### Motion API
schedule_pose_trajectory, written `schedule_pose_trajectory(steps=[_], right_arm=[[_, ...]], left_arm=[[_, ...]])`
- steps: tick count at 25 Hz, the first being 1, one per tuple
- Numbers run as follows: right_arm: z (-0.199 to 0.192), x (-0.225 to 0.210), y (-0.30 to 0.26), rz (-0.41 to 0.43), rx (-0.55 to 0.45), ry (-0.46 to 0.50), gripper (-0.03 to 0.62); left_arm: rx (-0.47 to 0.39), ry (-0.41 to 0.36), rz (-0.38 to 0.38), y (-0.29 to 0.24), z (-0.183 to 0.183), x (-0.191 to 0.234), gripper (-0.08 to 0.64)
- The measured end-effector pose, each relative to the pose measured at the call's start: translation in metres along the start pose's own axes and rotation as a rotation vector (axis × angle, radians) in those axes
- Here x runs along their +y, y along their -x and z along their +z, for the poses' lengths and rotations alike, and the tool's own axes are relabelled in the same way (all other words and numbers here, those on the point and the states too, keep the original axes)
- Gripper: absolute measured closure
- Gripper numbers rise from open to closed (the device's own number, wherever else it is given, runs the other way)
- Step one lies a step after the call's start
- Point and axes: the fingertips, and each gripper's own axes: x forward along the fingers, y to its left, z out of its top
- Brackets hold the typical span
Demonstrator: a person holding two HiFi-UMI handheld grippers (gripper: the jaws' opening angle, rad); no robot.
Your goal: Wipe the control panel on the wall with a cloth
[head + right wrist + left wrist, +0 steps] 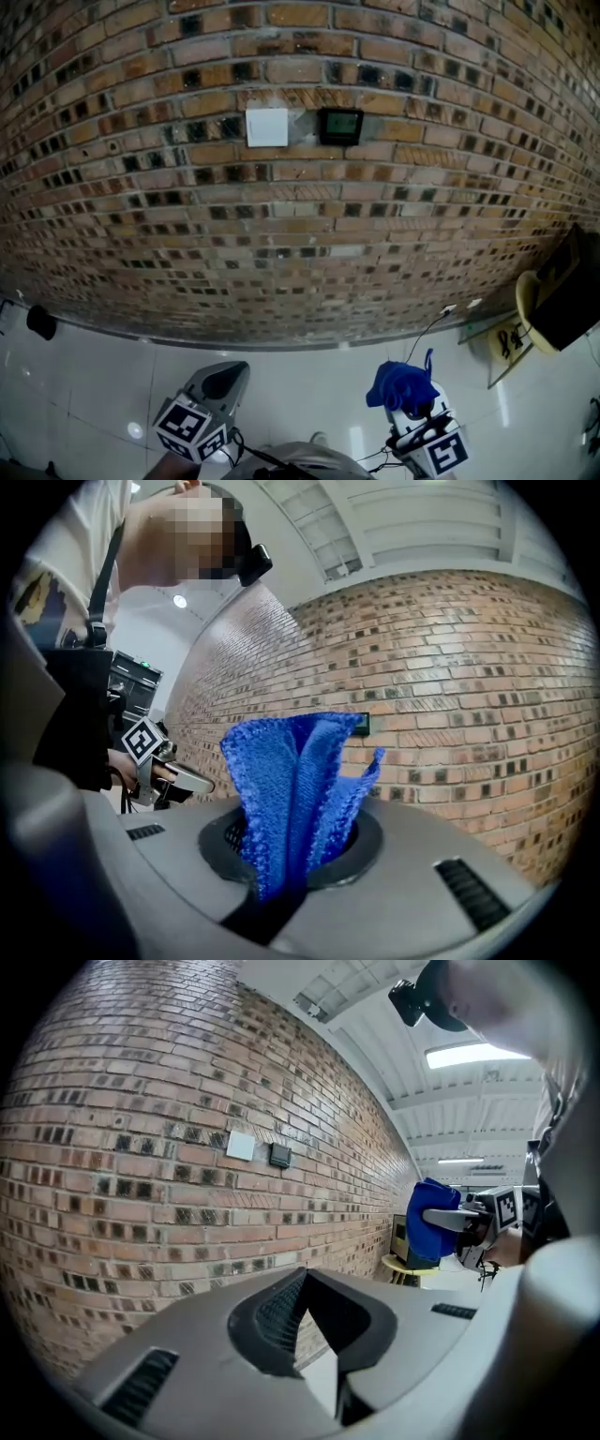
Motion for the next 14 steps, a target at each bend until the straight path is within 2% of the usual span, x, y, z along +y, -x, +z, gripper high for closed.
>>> schedule_pose_trajectory(steps=[5, 14], right_arm=[[0.000, 0.012, -0.007, 0.001, 0.015, 0.003, 0.506], [-0.004, 0.021, -0.008, -0.004, 0.024, 0.008, 0.506]], left_arm=[[0.006, 0.014, -0.012, 0.008, -0.005, 0.008, 0.558], [0.004, -0.019, -0.016, 0.009, -0.007, 0.009, 0.558]])
